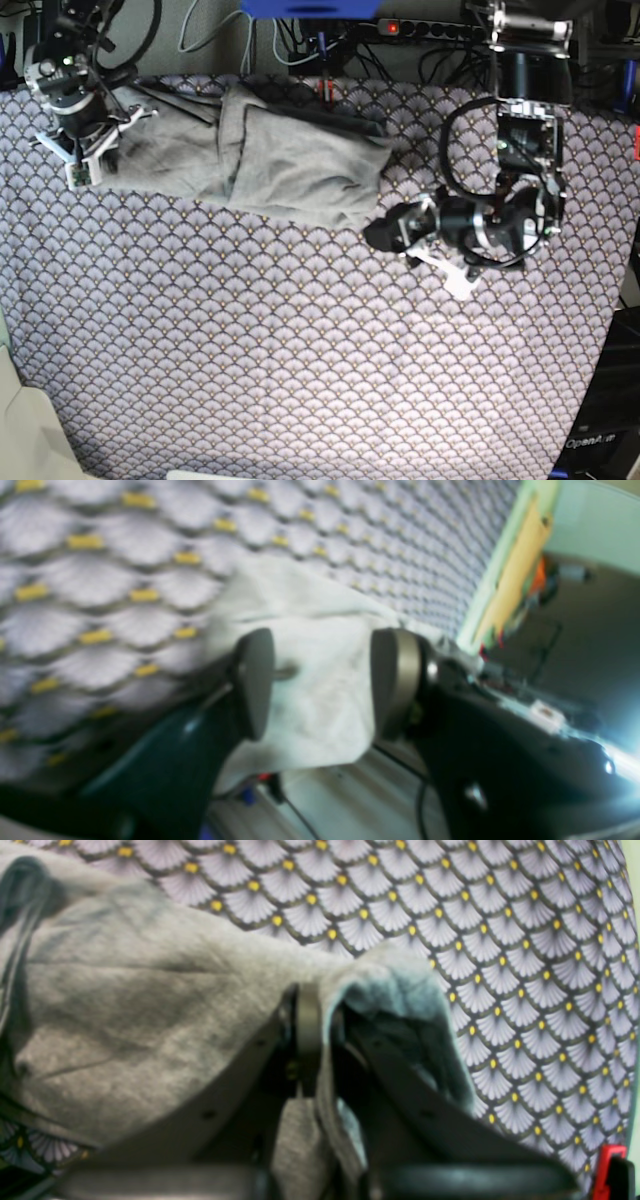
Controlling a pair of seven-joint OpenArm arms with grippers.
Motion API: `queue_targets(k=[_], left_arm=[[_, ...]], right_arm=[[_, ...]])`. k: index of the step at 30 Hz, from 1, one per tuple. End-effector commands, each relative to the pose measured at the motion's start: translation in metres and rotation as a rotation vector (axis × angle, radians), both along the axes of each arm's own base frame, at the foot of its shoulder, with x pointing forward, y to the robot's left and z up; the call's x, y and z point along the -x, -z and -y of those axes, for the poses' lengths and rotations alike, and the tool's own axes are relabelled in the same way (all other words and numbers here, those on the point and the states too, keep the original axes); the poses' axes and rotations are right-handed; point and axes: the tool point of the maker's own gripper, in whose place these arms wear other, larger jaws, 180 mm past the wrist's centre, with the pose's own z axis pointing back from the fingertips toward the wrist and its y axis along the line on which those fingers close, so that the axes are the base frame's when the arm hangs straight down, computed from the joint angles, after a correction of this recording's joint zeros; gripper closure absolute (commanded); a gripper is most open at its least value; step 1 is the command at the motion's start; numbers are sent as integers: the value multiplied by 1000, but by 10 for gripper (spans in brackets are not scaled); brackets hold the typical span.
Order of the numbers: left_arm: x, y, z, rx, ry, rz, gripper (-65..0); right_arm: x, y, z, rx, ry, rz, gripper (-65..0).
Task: Fold the T-shirt properly
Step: 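Release the left gripper and move the right gripper to the bundle edge, then grasp the bundle edge with the right gripper and fold it toward the left gripper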
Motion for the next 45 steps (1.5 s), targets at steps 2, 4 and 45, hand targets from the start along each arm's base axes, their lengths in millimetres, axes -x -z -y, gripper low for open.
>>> queue_targets(k=[2, 4, 45], left_arm=[[-2, -6, -8, -2, -5, 19, -307], [0, -3, -16, -12, -21, 12, -307], [19, 3, -13, -20, -16, -3, -307]], right_arm=[[-11, -12, -12, -9, -41, 51, 0], [-15, -11, -25, -23, -77, 53, 0], [-38, -45, -302, -237, -812, 91, 0]])
